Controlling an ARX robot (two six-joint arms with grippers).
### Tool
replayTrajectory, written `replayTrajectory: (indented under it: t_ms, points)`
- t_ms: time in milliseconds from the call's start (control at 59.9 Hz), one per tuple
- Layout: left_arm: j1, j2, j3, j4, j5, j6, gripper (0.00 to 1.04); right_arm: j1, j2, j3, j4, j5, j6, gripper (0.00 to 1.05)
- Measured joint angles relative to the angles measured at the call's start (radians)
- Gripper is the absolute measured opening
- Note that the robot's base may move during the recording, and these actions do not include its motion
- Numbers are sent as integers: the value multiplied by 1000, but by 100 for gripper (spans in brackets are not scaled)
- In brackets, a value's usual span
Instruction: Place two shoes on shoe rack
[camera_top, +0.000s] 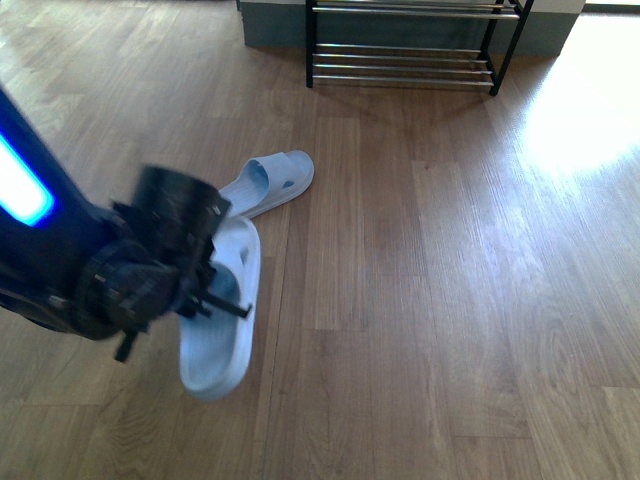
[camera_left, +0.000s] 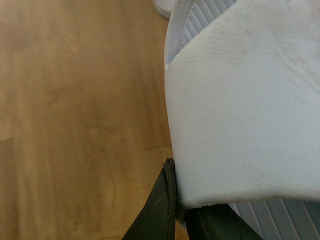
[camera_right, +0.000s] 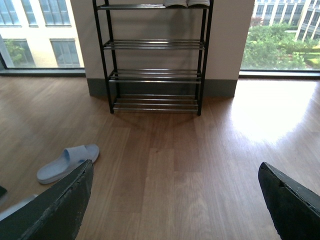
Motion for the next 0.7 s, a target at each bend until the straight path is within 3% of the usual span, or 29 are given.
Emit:
replayTrajectory:
  t_ms: [217, 284, 368, 501, 551, 702]
  points:
    - [129, -629, -443, -9, -90, 73, 2, 0, 0, 0, 0, 0, 0, 96]
    - [138, -895, -582, -158, -97, 42, 2, 0, 0, 0, 0, 0, 0, 96]
    - [99, -1307, -717, -460, -134, 5, 2, 0, 0, 0, 0, 0, 0, 96]
    - [98, -1873, -818, -831, -160, -45, 2, 0, 0, 0, 0, 0, 0, 96]
    - [109, -1996, -840, -847, -190, -30, 2, 0, 0, 0, 0, 0, 0, 96]
    - [152, -2141, -845, -826, -154, 13, 2, 0, 0, 0, 0, 0, 0, 96]
